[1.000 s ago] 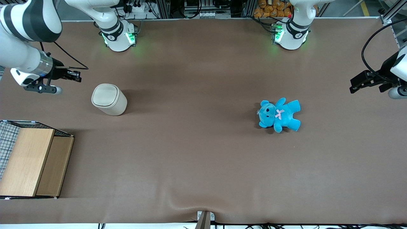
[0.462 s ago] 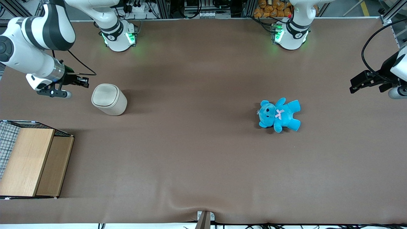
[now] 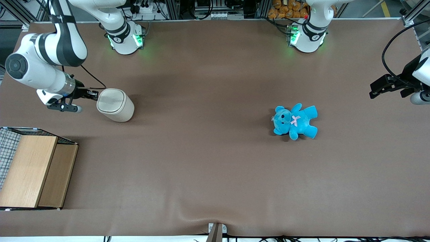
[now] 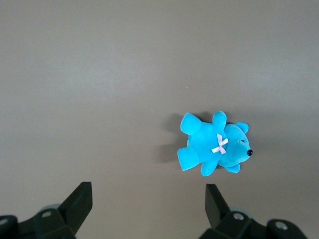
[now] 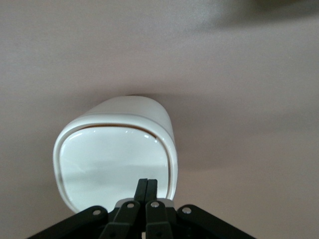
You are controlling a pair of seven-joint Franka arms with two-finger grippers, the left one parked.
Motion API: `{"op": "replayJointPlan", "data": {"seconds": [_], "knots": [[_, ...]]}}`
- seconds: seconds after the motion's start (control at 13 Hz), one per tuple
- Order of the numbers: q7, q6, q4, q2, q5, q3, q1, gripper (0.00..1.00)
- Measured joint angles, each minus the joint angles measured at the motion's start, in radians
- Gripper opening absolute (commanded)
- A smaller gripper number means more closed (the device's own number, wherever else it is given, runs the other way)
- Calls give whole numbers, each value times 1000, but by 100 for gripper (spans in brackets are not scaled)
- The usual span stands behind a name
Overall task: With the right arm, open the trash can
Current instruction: 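Lower the right gripper onto the lid edge of the trash can, then push the lid with the right gripper to swing it open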
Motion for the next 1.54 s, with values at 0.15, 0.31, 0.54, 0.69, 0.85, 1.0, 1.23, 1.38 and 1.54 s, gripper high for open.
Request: {"op": "replayJointPlan", "data": {"seconds": [0.15, 0.31, 0.54, 0.69, 0.85, 1.0, 1.23, 1.38, 1.54], "knots": [[-9, 11, 0, 24, 0, -3, -3, 0], [-14, 20, -4, 37, 0, -4, -3, 0], [-16, 30, -21, 45, 0, -4, -3, 0], [-16, 29, -24, 45, 0, -4, -3, 0], [-17, 21, -24, 45, 0, -4, -3, 0], [-18, 12, -24, 45, 0, -4, -3, 0], [-18, 9, -28, 45, 0, -4, -3, 0], [-18, 9, -34, 45, 0, -4, -3, 0], [-18, 11, -35, 45, 0, -4, -3, 0]]}}
